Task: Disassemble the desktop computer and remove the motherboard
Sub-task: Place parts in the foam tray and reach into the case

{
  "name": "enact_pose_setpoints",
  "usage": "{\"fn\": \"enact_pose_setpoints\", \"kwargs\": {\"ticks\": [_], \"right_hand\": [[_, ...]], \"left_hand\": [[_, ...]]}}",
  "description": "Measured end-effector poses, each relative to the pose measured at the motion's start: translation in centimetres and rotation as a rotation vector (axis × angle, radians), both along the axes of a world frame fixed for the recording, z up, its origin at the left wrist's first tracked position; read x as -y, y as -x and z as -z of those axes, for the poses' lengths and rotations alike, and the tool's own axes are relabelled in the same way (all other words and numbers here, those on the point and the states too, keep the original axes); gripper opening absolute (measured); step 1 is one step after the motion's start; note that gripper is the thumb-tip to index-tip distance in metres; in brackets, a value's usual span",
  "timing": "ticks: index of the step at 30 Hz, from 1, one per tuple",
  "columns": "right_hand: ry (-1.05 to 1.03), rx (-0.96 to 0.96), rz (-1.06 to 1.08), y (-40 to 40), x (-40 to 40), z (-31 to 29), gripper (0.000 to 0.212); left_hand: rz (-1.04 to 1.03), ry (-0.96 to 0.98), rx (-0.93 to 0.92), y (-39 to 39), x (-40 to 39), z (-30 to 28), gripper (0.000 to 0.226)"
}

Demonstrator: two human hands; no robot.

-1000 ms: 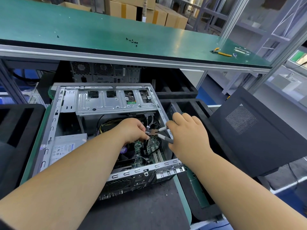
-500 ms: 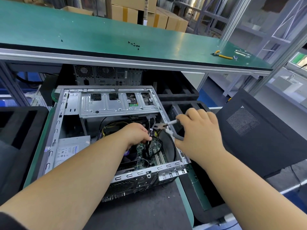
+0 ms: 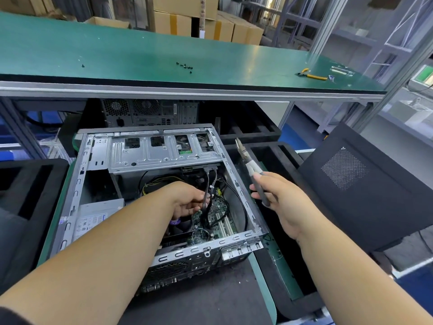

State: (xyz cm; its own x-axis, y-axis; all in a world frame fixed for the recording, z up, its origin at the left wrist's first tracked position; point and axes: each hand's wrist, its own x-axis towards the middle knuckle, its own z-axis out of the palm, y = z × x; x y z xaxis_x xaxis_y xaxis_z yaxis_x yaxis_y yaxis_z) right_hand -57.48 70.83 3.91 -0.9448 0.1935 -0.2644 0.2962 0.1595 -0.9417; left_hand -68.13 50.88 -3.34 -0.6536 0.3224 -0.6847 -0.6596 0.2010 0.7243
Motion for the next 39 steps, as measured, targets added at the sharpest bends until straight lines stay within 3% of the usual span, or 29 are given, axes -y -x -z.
{"fn": "enact_pose_setpoints", "kwargs": {"ticks": [8,16,22,25,31,35,39], "right_hand": [[0.021,-0.021,0.048,-0.2,-1.6,0.9,0.034],[-0.011,-0.033,0.068,-0.7,-1.9,1.3,0.051],[-0.019,-0.07,0.072,-1.3,-2.1,1.1,0.048],[-0.039,-0.086,0.073,-1.5,-2.4,1.0,0.044],[-0.002,-0.103,0.066,-1.8,-3.0,1.0,0.044],[0.116,-0.095,0.073,-1.9,-3.9,0.9,0.04],[0.233,-0.11,0.082,-2.0,-5.6,0.9,0.057]], "left_hand": [[-0.027,0.068,-0.186,0.7,-1.0,0.4,0.012],[0.024,0.107,-0.281,0.6,-0.7,1.1,0.009],[0.078,0.355,-0.477,0.5,-1.1,0.9,0.02],[0.041,0.451,-0.491,0.6,-0.5,0.2,0.017],[-0.063,0.789,-0.725,0.3,2.7,-2.5,0.012],[-0.217,0.672,-0.848,-1.3,3.6,-4.8,0.014],[-0.399,0.455,-0.991,-3.3,2.0,-7.8,0.018]]}}
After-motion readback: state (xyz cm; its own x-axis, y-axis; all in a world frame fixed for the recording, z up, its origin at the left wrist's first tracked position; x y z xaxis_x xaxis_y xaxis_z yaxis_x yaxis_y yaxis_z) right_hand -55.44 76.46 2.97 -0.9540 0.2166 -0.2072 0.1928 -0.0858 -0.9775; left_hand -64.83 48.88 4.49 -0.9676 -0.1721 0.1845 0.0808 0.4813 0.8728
